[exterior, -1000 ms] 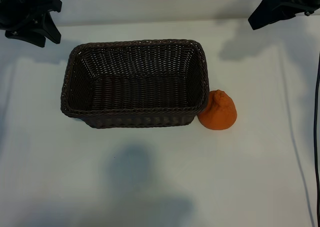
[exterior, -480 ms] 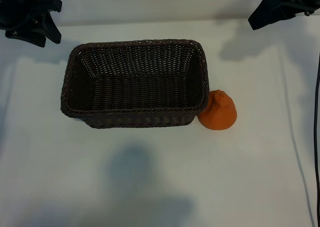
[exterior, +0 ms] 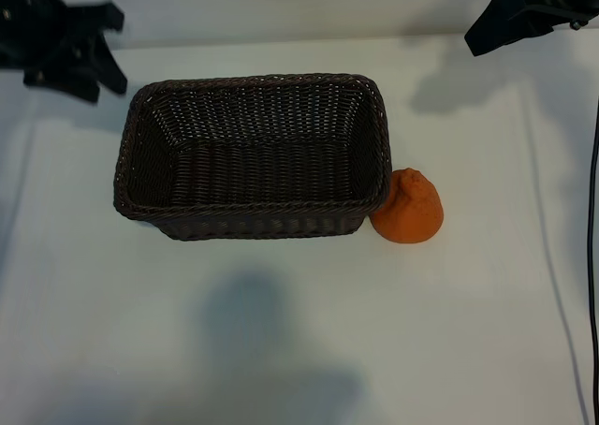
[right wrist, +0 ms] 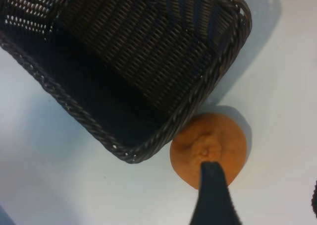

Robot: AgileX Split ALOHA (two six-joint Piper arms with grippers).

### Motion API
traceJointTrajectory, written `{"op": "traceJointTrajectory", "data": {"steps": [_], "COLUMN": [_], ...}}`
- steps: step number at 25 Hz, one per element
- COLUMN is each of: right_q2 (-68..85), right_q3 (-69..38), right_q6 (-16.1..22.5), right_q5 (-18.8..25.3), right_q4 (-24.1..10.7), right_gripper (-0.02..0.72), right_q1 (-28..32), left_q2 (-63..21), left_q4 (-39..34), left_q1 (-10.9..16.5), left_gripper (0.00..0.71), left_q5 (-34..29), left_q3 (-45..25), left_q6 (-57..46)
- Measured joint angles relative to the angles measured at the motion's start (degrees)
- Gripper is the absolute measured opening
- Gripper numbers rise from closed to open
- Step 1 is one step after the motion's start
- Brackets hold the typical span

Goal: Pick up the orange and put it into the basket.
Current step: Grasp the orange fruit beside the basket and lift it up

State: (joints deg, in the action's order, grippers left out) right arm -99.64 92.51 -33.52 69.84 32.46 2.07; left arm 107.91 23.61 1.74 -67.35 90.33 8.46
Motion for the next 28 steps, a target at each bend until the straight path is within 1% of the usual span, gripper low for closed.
{"op": "traceJointTrajectory", "data": {"steps": [3,6,9,18,28], "right_q2": [0.00,0.00,0.00,0.00,0.00], "right_q3": [0.00,0.00,0.00,0.00,0.00], "right_q6": [0.00,0.00,0.00,0.00,0.00], "right_q5": [0.00,0.00,0.00,0.00,0.00], "right_q4": [0.00,0.00,0.00,0.00,0.00], "right_gripper": [0.462,0.462,0.462,0.462,0.462], "right_q1": [0.00,0.00,0.00,0.00,0.00], "left_q2": [-0.53,-1.70,-2.89,-2.98,-2.98], "left_q4": [1.23,3.68,5.14,8.43,12.65], "left_q1": [0.73,1.26,1.31,1.38,1.38], "left_gripper": [0.402,0.402,0.403,0.402,0.402], "left_q5": [0.00,0.00,0.00,0.00,0.52], "left_q3": [-4.54,-6.70,-6.95,-9.33,-9.44], "left_q6": [2.21,4.25,4.82,7.16,10.22]}}
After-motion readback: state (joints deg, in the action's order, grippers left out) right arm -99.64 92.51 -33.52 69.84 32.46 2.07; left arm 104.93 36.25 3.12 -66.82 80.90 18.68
